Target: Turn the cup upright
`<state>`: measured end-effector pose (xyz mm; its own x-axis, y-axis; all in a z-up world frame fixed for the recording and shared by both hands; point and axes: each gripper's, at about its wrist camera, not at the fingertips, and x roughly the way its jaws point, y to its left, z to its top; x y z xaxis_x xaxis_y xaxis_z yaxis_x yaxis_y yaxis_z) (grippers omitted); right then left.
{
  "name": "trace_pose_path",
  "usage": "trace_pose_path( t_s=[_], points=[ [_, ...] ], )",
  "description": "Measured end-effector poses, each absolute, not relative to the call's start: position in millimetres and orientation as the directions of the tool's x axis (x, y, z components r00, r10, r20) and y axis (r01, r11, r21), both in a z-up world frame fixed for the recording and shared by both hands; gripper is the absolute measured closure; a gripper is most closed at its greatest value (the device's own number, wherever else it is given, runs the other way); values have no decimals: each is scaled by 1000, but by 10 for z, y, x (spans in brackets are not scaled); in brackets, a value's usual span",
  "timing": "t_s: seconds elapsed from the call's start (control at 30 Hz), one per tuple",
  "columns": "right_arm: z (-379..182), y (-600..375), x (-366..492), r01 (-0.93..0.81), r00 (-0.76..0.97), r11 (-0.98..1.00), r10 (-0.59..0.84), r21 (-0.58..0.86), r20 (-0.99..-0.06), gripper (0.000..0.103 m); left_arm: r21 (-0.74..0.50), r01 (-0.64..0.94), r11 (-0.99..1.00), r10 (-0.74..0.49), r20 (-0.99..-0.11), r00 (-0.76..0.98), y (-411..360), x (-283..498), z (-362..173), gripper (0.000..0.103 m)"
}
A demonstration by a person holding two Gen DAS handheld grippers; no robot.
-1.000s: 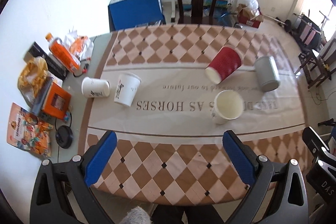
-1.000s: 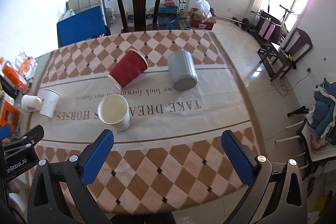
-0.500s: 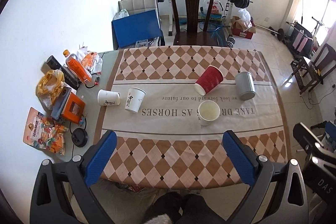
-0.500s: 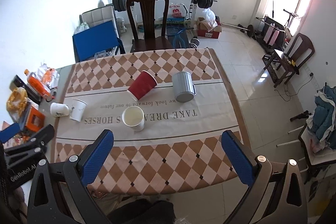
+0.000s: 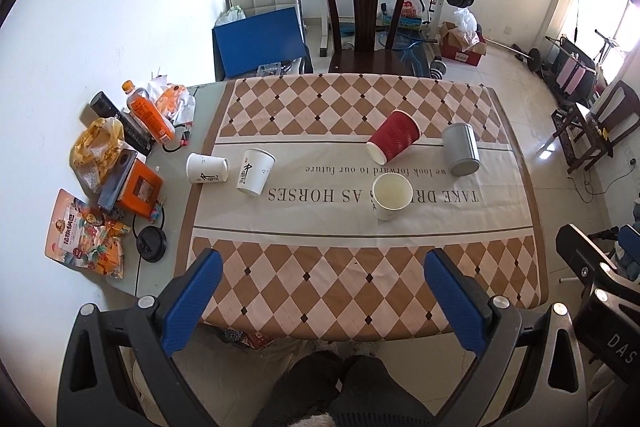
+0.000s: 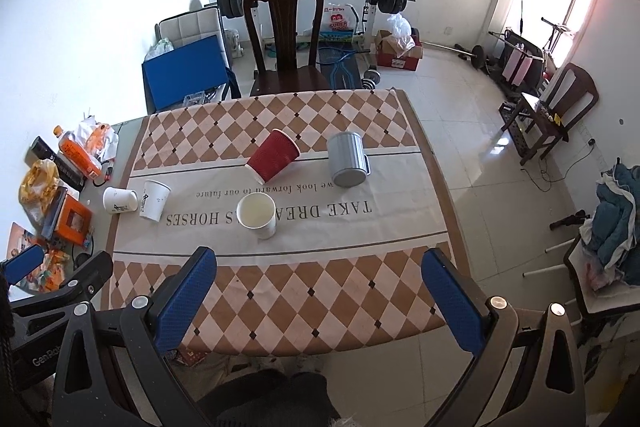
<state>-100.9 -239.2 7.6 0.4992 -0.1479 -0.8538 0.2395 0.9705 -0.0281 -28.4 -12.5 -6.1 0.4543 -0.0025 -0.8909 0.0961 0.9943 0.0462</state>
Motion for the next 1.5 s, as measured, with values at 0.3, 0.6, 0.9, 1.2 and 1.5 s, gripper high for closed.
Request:
trace_pose_path(
  t_s=[0.3,0.6,0.9,1.2,1.5],
  points=[
    [18,-2376,-975,241,488,970,-153,-36,-859,0,66,100,993,12,-885,466,-148,-290,-87,0],
    [-16,-2368,-939,243,481,969,-161,-46,-862,0,67,85,994,19,-884,467,-115,-228,-84,0],
    [-43,-2391,-905,241,477,970,-158,-44,-865,0,67,83,994,20,-884,468,-109,-214,-85,0],
    [-52,-2390,-893,240,475,970,-156,-43,-866,0,62,82,995,16,-881,473,-101,-150,-89,0],
    [-62,-2383,-878,239,475,970,-157,-44,-866,0,64,82,995,17,-879,476,-96,-145,-86,0]
  ],
)
